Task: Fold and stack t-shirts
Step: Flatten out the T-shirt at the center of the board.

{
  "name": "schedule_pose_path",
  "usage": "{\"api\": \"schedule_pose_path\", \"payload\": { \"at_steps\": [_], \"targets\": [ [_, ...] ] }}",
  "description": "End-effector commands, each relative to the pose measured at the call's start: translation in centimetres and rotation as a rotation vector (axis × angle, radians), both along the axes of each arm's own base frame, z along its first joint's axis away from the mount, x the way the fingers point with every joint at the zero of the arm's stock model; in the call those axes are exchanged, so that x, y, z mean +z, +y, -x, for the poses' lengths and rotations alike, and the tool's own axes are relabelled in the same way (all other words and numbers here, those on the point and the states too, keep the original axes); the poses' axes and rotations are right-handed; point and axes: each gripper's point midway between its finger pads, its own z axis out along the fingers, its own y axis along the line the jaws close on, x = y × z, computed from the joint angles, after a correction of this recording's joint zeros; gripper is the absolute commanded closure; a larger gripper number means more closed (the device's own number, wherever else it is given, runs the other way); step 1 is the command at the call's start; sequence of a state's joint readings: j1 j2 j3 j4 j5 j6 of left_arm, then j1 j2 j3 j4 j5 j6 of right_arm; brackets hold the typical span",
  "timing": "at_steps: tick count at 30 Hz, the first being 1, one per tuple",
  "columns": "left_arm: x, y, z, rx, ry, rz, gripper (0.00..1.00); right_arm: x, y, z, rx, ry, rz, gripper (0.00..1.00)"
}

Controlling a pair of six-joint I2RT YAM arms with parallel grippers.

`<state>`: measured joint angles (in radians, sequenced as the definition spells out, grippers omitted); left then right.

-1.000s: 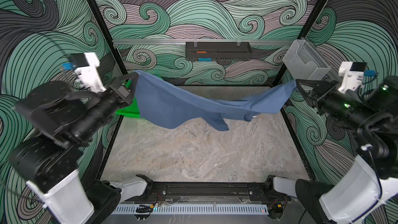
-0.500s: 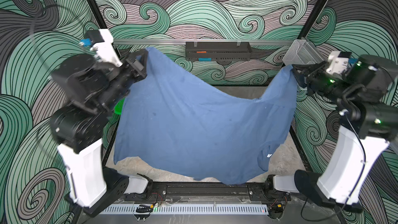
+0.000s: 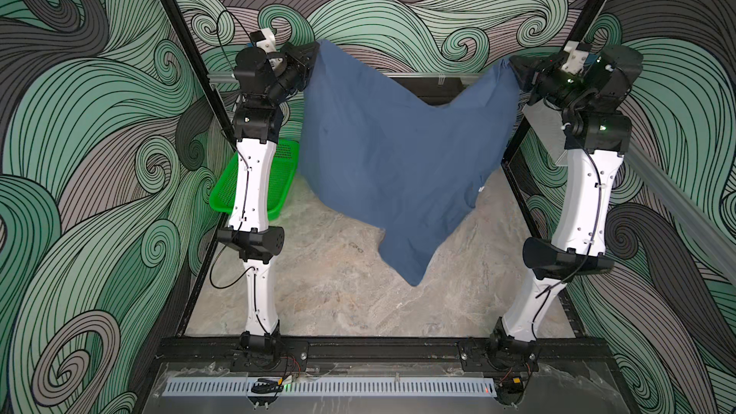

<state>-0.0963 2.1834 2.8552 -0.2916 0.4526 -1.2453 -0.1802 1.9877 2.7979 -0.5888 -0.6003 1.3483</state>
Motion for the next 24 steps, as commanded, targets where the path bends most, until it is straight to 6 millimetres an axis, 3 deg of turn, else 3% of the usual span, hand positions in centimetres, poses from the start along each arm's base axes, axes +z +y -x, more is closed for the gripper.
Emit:
{"api": "schedule_pose_path", "payload": {
  "at_steps": [1, 5, 7, 8, 9, 13, 15, 18, 21, 23, 24],
  "targets": [
    [9.6, -0.1, 9.5, -0.177, -0.280, 0.080, 1.00, 6.2, 1.6, 4.2, 0.090, -0.206, -0.026, 1.00],
    [7.2, -2.0, 12.1, -0.313, -0.186, 0.023, 1.00, 3.9, 3.4, 6.4, 0.125, -0.123, 0.069, 1.00],
    [4.3, -2.7, 13.4, -0.354, -0.100, -0.003, 1.00, 1.0, 4.1, 7.8, 0.112, -0.041, 0.118, 1.00],
    [2.0, -3.1, 13.8, -0.359, -0.050, -0.009, 1.00, -1.1, 4.2, 8.2, 0.101, -0.007, 0.122, 1.00],
    [-0.7, -3.4, 14.3, -0.349, 0.012, -0.012, 1.00, -2.2, 4.3, 9.7, 0.084, -0.004, 0.112, 1.00],
    [-12.4, -3.7, 16.9, -0.277, 0.224, -0.033, 1.00, -14.2, 5.4, 12.0, 0.108, 0.264, 0.046, 1.00],
    [-20.0, -4.3, 18.4, -0.303, 0.380, -0.074, 1.00, -20.4, 5.4, 13.9, 0.084, 0.379, 0.063, 1.00],
    [-29.3, -4.6, 21.2, -0.364, 0.565, -0.123, 1.00, -29.0, 4.9, 16.4, 0.064, 0.540, 0.087, 1.00],
    [-36.9, -3.7, 24.4, -0.345, 0.740, -0.194, 1.00, -38.4, 4.6, 20.1, 0.059, 0.749, 0.085, 1.00],
    [-41.3, -2.2, 26.7, -0.284, 0.888, -0.236, 1.00, -43.5, 3.9, 22.9, 0.036, 0.896, 0.082, 1.00],
    [-42.5, -1.7, 27.5, -0.266, 0.913, -0.247, 1.00, -45.3, 3.7, 24.1, 0.030, 0.945, 0.080, 1.00]
  ]
}}
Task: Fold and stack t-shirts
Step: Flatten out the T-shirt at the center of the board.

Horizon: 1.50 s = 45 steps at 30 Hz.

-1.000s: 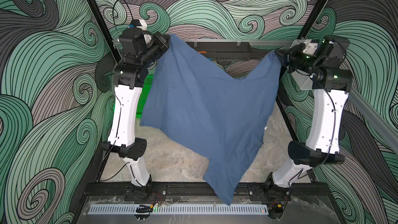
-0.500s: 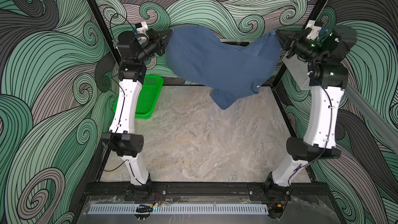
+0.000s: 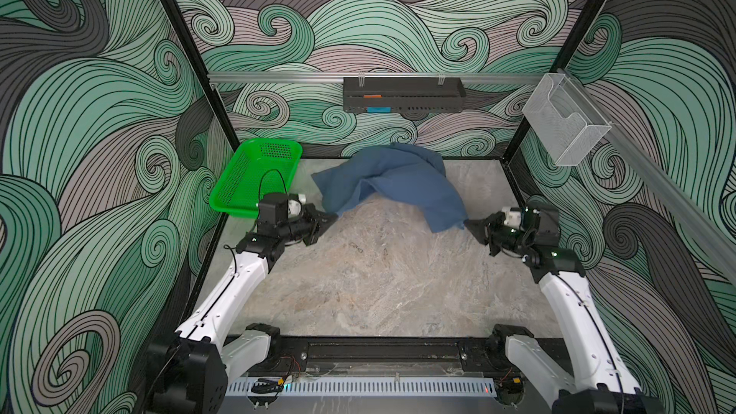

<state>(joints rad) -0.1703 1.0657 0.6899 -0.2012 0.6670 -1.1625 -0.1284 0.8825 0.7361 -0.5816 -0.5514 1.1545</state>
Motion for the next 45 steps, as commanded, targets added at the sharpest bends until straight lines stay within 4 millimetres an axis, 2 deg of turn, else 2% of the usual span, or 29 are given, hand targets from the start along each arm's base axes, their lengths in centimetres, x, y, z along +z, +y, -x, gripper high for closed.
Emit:
{"api": "schedule_pose_path", "payload": {
  "at_steps": [1, 3, 5, 10, 17, 18, 19, 20, 21, 22, 24, 26, 28, 30, 33, 36, 38, 41, 43, 45],
  "targets": [
    [-2.1, 1.7, 3.3, -0.003, 0.015, -0.118, 1.00, -4.6, -0.9, 3.9, -0.009, 0.117, 0.062, 1.00],
    [-3.8, 3.1, 4.6, 0.039, 0.068, -0.191, 1.00, -6.6, -1.4, 5.5, -0.011, 0.195, 0.101, 1.00],
    [-4.5, 4.8, 5.6, 0.081, 0.097, -0.280, 1.00, -7.4, -1.8, 6.7, -0.013, 0.252, 0.132, 1.00],
    [-3.9, 6.2, 7.0, 0.082, 0.110, -0.358, 1.00, -8.9, -3.1, 10.6, -0.035, 0.452, 0.214, 1.00],
    [-4.5, 7.9, 9.6, 0.061, 0.224, -0.480, 1.00, -9.7, -4.3, 15.0, -0.044, 0.666, 0.288, 1.00],
    [-4.3, 8.3, 10.0, 0.064, 0.250, -0.504, 0.95, -9.7, -4.2, 15.7, -0.043, 0.702, 0.278, 0.64],
    [-3.9, 8.7, 10.4, 0.064, 0.270, -0.528, 0.69, -9.6, -4.0, 16.4, -0.045, 0.741, 0.268, 0.08],
    [-3.4, 9.2, 10.7, 0.066, 0.294, -0.562, 0.39, -9.5, -3.9, 17.0, -0.049, 0.780, 0.249, 0.01],
    [-2.7, 9.9, 10.9, 0.067, 0.313, -0.603, 0.23, -9.0, -3.9, 17.1, -0.053, 0.795, 0.248, 0.01],
    [-1.9, 10.3, 10.8, 0.064, 0.321, -0.636, 0.18, -8.5, -4.2, 16.8, -0.058, 0.789, 0.260, 0.01],
    [0.4, 10.8, 9.4, 0.041, 0.297, -0.693, 0.17, -6.6, -5.5, 15.1, -0.075, 0.724, 0.329, 0.01],
    [2.8, 10.8, 7.0, 0.029, 0.254, -0.718, 0.16, -4.9, -6.7, 13.7, -0.101, 0.681, 0.384, 0.01],
    [4.7, 10.3, 4.1, 0.031, 0.202, -0.708, 0.16, -4.2, -7.0, 12.5, -0.125, 0.650, 0.388, 0.01],
    [5.4, 9.3, 1.2, 0.053, 0.169, -0.653, 0.16, -4.3, -7.2, 11.3, -0.143, 0.619, 0.380, 0.01],
    [3.5, 7.1, -2.5, 0.075, 0.197, -0.522, 0.16, -5.7, -7.4, 9.8, -0.153, 0.580, 0.379, 0.01],
    [-0.3, 4.6, -6.0, 0.053, 0.267, -0.395, 0.17, -6.3, -6.2, 4.2, -0.089, 0.325, 0.307, 0.01],
    [-2.5, 2.8, -8.6, 0.030, 0.270, -0.363, 0.17, -5.2, -5.1, -0.2, -0.043, 0.119, 0.251, 0.01],
    [-4.5, 1.6, -11.6, 0.001, 0.268, -0.374, 0.18, -2.8, -3.5, -4.8, 0.048, -0.053, 0.226, 0.01],
    [-5.5, 1.2, -12.9, -0.014, 0.284, -0.379, 0.18, -1.3, -2.2, -6.6, 0.119, -0.103, 0.248, 0.01],
    [-6.6, 1.2, -13.9, -0.024, 0.293, -0.393, 0.18, -0.9, -1.1, -7.8, 0.181, -0.106, 0.269, 0.01]
  ]
}}
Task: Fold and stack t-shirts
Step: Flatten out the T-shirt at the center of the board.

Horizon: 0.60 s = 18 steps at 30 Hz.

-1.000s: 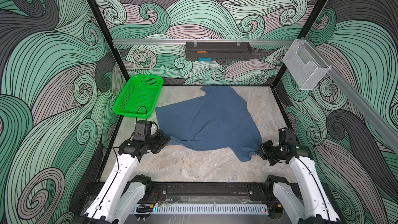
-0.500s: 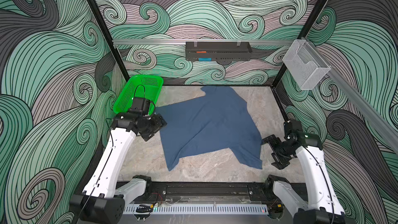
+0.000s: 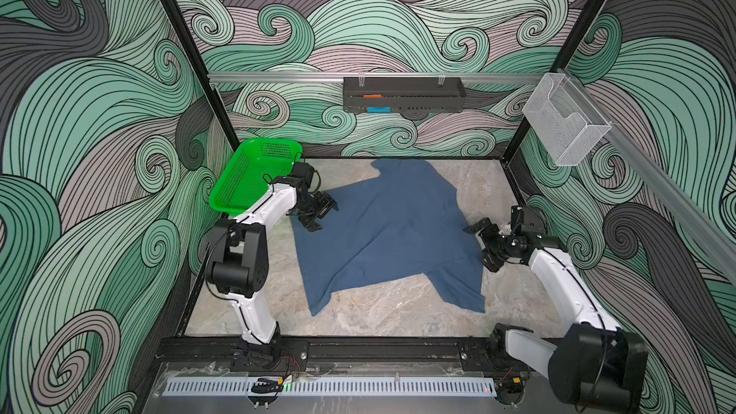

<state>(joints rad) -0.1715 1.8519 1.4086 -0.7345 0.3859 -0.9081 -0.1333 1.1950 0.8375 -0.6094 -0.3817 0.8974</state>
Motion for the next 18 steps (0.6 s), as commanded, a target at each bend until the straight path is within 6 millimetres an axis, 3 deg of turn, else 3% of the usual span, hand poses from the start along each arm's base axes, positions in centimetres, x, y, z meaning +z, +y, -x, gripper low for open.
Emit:
{"api": "schedule_pose_path", "payload": {
  "at_steps": [1, 5, 8, 13, 18],
  "targets": [
    [1.6, -1.0, -3.4, -0.018, -0.094, 0.038, 0.18, 4.5, 2.5, -5.0, 0.161, -0.219, 0.003, 0.01],
    [-2.3, -1.0, -5.9, 0.006, -0.058, 0.042, 0.18, 3.4, 2.4, -5.2, 0.153, -0.105, 0.028, 0.01],
    [-5.0, -1.6, -8.1, 0.022, -0.033, 0.058, 0.18, 3.7, 2.1, -4.7, 0.149, -0.076, 0.048, 0.01],
    [-7.2, -2.0, -12.3, 0.012, -0.032, 0.049, 0.18, 4.0, 1.8, -3.4, 0.132, -0.039, 0.056, 0.01],
    [-9.0, -0.5, -16.7, 0.015, -0.035, 0.014, 0.18, 1.8, 1.4, 0.2, 0.156, 0.163, 0.079, 0.01]
  ]
}}
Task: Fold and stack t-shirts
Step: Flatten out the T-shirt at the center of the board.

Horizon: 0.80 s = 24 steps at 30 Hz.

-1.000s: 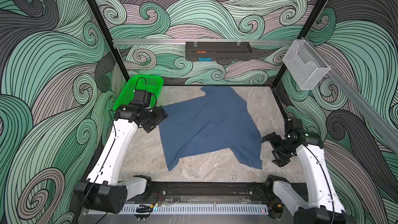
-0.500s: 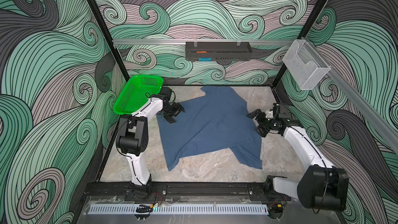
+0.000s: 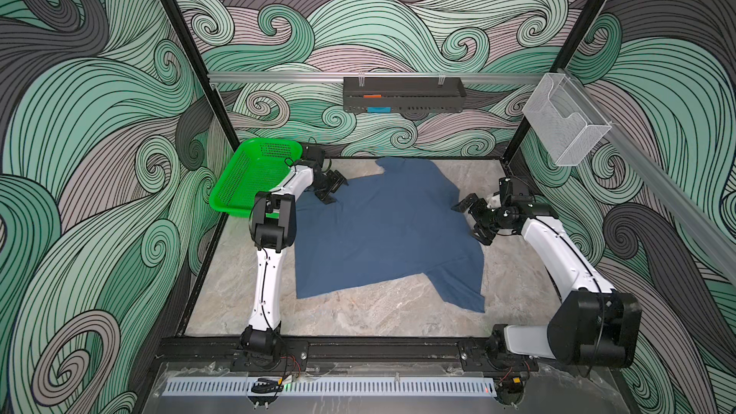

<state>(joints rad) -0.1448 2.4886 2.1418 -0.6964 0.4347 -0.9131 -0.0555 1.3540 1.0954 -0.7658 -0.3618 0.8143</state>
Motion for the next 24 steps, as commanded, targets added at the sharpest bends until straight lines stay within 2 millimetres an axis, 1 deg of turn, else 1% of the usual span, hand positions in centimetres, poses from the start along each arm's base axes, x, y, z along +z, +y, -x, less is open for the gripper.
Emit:
{"api": "schedule_pose_path", "payload": {
  "at_steps": [1, 3, 5, 7, 9, 11, 13, 17, 19, 21, 22, 24],
  "targets": [
    [-4.0, 2.0, -0.9, 0.016, 0.082, -0.043, 0.18, -1.8, -0.5, 3.8, 0.027, 0.180, 0.046, 0.01],
    [-4.5, 2.4, -2.7, 0.041, 0.055, -0.023, 0.18, -3.2, -0.9, 5.7, 0.040, 0.271, 0.082, 0.01],
    [-4.4, 2.5, -4.3, 0.061, 0.016, 0.001, 0.18, -4.8, -1.3, 7.3, 0.048, 0.345, 0.107, 0.01],
    [-4.4, 2.5, -4.9, 0.067, -0.006, 0.000, 0.18, -6.5, -1.2, 8.9, 0.036, 0.418, 0.085, 0.01],
    [-4.2, 2.5, -4.9, 0.059, -0.010, 0.002, 0.18, -8.3, -0.3, 10.0, 0.020, 0.475, 0.027, 0.01],
    [-3.6, 2.3, -4.4, 0.045, -0.008, 0.009, 0.18, -10.0, 0.5, 11.3, -0.006, 0.534, -0.029, 0.02],
    [-2.8, 2.1, -4.1, 0.035, -0.011, 0.026, 0.18, -11.4, 1.3, 12.4, -0.023, 0.572, -0.073, 0.08],
    [-0.2, 1.4, -3.7, 0.010, -0.031, 0.054, 0.18, -12.6, 2.6, 13.8, -0.024, 0.605, -0.128, 0.23],
    [1.0, 1.6, -3.5, 0.005, -0.045, 0.042, 0.18, -12.9, 3.2, 14.6, -0.004, 0.622, -0.127, 0.31],
    [2.0, 1.8, -3.5, 0.002, -0.058, 0.031, 0.18, -13.0, 3.3, 15.3, 0.011, 0.630, -0.109, 0.39],
    [2.4, 1.9, -3.3, 0.001, -0.059, 0.027, 0.17, -13.1, 3.3, 15.7, 0.016, 0.630, -0.101, 0.42],
    [3.5, 2.0, -3.1, -0.008, -0.068, 0.019, 0.18, -13.4, 3.2, 16.4, 0.021, 0.635, -0.089, 0.43]
  ]
}}
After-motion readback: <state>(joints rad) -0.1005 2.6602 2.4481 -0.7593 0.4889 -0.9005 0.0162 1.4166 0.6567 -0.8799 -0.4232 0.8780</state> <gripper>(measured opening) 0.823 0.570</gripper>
